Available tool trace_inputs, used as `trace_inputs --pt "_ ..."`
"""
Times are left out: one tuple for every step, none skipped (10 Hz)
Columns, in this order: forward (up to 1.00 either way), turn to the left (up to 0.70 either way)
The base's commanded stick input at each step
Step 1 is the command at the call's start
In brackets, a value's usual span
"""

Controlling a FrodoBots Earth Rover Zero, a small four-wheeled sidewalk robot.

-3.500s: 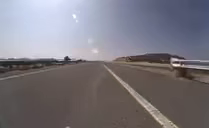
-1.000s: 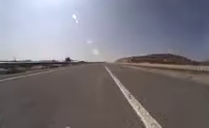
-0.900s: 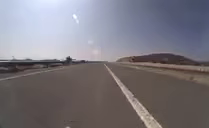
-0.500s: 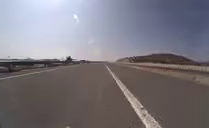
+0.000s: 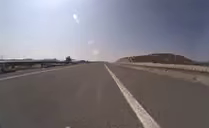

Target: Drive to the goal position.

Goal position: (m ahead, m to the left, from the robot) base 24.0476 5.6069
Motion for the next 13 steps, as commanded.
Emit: trace_inputs --pt "1.0 0.0" --pt "1.0 0.0" --pt "1.0 0.0" --pt "1.0 0.0" --pt "1.0 0.0" --pt "1.0 0.0" --pt "1.0 0.0" --pt "1.0 0.0" --pt "1.0 0.0" --pt "1.0 0.0" --pt "1.0 0.0" --pt "1.0 0.0" --pt "1.0 0.0"
